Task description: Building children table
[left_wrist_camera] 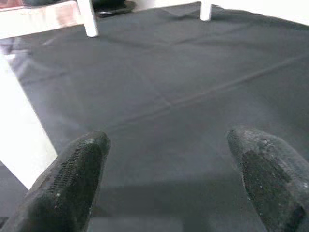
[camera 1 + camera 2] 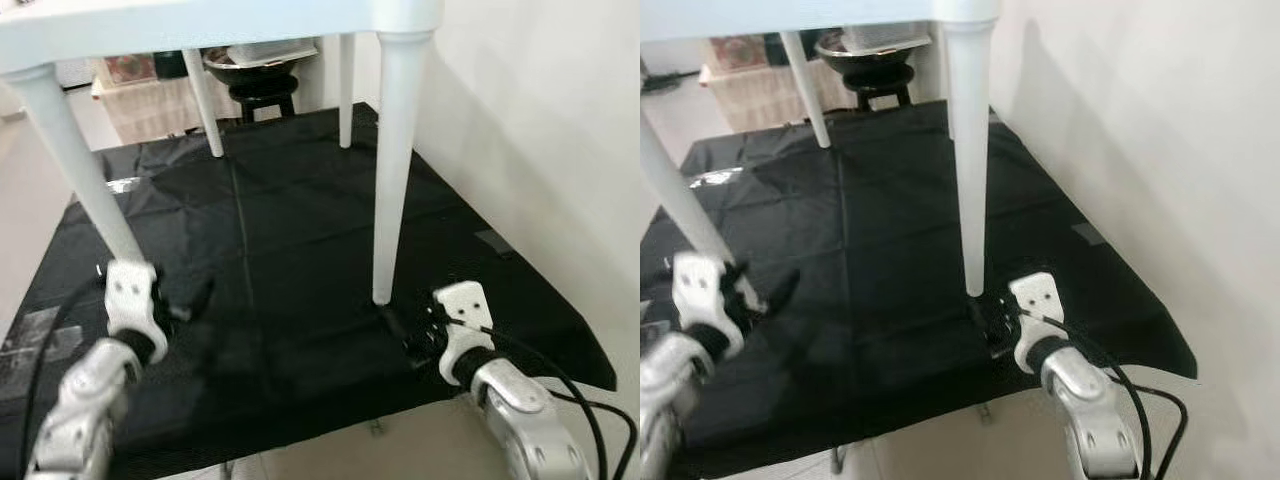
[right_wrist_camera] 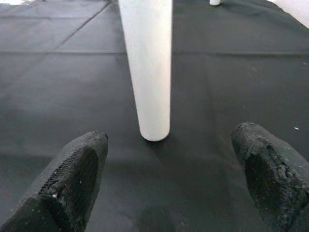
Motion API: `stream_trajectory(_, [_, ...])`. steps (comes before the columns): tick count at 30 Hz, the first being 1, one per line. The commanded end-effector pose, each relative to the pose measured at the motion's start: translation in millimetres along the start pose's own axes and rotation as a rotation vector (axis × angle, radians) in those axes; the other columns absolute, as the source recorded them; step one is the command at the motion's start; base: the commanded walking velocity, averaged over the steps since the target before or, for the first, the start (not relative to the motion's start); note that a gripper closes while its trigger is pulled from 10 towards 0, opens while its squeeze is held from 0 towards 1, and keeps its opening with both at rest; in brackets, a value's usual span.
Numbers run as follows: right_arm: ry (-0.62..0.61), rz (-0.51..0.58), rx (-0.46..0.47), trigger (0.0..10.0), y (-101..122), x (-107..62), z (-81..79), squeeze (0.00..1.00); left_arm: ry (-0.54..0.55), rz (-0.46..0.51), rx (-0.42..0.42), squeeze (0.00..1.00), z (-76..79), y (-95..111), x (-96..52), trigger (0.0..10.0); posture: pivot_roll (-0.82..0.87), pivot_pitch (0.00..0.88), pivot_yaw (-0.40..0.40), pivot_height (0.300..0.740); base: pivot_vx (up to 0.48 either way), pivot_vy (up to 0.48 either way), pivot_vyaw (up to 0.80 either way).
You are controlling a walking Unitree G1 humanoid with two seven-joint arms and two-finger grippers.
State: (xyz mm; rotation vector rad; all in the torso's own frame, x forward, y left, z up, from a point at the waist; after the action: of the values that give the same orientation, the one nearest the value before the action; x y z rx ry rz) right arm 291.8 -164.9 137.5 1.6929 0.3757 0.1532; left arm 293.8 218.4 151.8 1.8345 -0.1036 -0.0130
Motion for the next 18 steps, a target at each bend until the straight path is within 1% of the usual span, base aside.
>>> stream_trajectory(1, [0.043, 0.055, 0.017, 10.0, 6, 2.2, -11.7, 1.0, 0.007, -0.026, 0.004, 0.0, 9.4, -6, -6.3, 10.0, -0.04, 0.089, 0.045, 0.74, 0.0, 0.0, 0.0])
stream_trajectory(2, [0.046, 0.067, 0.031, 10.0, 6, 4.3, -14.4, 1.0, 0.007, -0.039, 0.0, 0.0, 15.9, -10, -9.5, 10.0, -0.04, 0.088, 0.043, 0.74, 0.0, 0.0, 0.0])
stream_trajectory(3, [0.043, 0.067, 0.027, 10.0, 5, 8.3, -16.6, 0.92, 0.013, -0.054, 0.003, 0.0, 21.3, -14, -11.4, 10.0, -0.04, 0.084, 0.034, 0.74, 0.0, 0.0, 0.0])
stream_trajectory(5, [0.041, 0.063, 0.02, 10.0, 3, 10.3, -17.4, 0.92, 0.018, -0.064, 0.006, 0.0, 24.0, -16, -12.5, 10.0, -0.04, 0.083, 0.032, 0.74, 0.0, 0.0, 0.0])
stream_trajectory(6, [0.063, 0.063, 0.003, 10.0, 1, 18.1, -25.7, 0.0, 0.034, -0.091, 0.043, 0.0, 28.7, -22, -14.9, 10.0, -0.03, 0.078, 0.027, 0.74, 0.0, 0.0, 0.0])
stream_trajectory(7, [0.063, 0.063, 0.003, 10.0, 1, 18.1, -25.7, 0.0, 0.034, -0.091, 0.043, 0.0, 28.7, -22, -14.9, 10.0, -0.03, 0.078, 0.027, 0.74, 0.0, 0.0, 0.0])
stream_trajectory(8, [0.069, 0.062, -0.012, 10.0, 0, 21.6, -29.0, 0.0, 0.036, -0.099, 0.065, 0.0, 30.4, -23, -16.3, 10.0, -0.03, 0.074, 0.024, 0.74, 0.0, 0.0, 0.0])
stream_trajectory(9, [0.076, 0.056, -0.045, 10.0, -1, 27.0, -33.3, 0.0, 0.037, -0.105, 0.089, 0.0, 33.0, -25, -17.2, 10.0, -0.03, 0.072, 0.011, 0.74, 0.0, 0.0, 0.0])
stream_trajectory(10, [0.08, 0.053, -0.06, 10.0, -2, 29.0, -34.9, 0.0, 0.037, -0.106, 0.094, 0.0, 34.1, -25, -17.2, 10.0, -0.03, 0.072, 0.011, 0.74, 0.0, 0.0, 0.0])
stream_trajectory(12, [0.084, 0.051, -0.068, 10.0, -3, 30.0, -35.8, 0.0, 0.038, -0.106, 0.096, 0.0, 34.8, -25, -17.2, 10.0, -0.03, 0.072, 0.011, 0.74, 0.0, 0.0, 0.0])
stream_trajectory(14, [0.105, 0.037, -0.12, 10.0, -6, 31.9, -37.4, 0.0, 0.038, -0.104, 0.114, 0.0, 38.8, -23, -16.3, 10.0, -0.03, 0.067, 0.0, 0.74, 0.0, 0.0, 0.0])
stream_trajectory(15, [0.102, 0.042, -0.13, 10.0, -5, 33.0, -36.0, 0.0, 0.041, -0.102, 0.115, 0.0, 40.7, -22, -16.0, 10.0, -0.03, 0.065, -0.004, 0.74, 0.0, 0.0, 0.0])
stream_trajectory(18, [0.094, 0.051, -0.131, 10.0, -3, 34.2, -34.1, 0.0, 0.048, -0.1, 0.115, 0.0, 42.5, -22, -15.9, 10.0, -0.03, 0.065, -0.004, 0.74, 0.0, 0.0, 0.0])
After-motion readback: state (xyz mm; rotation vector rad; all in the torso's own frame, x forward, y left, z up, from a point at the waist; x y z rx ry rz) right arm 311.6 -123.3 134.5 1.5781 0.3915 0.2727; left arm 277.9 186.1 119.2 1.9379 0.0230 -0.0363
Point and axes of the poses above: a point about 5 cm out from each wrist's last joint towards the gripper, its own x axis pointing out of the wrist towards the gripper, its own y axis along the axis of the wrist's last joint, z = x × y, the point moved 2 cm from there along x, pointing out of the wrist towards the gripper, and after that the axes turned 15 degrees about x, right-handed, at the moved point
